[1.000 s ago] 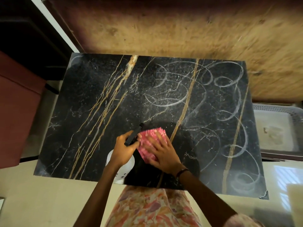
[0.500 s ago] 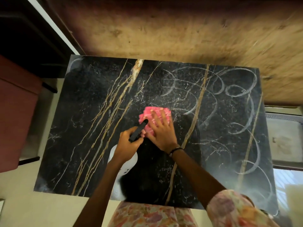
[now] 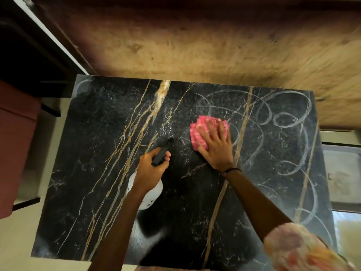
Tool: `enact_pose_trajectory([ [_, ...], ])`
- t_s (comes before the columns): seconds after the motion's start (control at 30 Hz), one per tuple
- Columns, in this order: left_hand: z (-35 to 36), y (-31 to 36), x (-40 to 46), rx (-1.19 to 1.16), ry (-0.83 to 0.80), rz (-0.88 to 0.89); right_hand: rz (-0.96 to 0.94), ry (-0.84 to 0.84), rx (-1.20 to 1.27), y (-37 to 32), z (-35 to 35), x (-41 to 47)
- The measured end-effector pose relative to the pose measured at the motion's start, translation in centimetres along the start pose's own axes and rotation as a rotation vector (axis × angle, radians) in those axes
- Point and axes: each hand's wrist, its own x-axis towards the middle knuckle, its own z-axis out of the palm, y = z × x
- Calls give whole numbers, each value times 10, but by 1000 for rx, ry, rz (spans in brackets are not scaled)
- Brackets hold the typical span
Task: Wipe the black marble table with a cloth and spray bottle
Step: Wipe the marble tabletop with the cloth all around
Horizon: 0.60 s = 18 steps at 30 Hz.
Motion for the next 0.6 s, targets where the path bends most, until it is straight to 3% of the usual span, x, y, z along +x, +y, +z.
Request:
enact_pose_trajectory([
  [0.07,0,3,9,-30,8,-5,-19,-11,0,-29,-1,24],
  [0.17,1,6,23,-69,24,-15,-211,-35,-20,-62,7,19],
  [0.3,1,17,39,-80,23,-17,-451,-14,-60,-27,20,-25],
  [0.47,-1,33,59,-176,35,-12,-97,38,-32,37,2,6],
  [0.6,-1,37,72,-153,42,-17,83,75,21,8,-14,83],
])
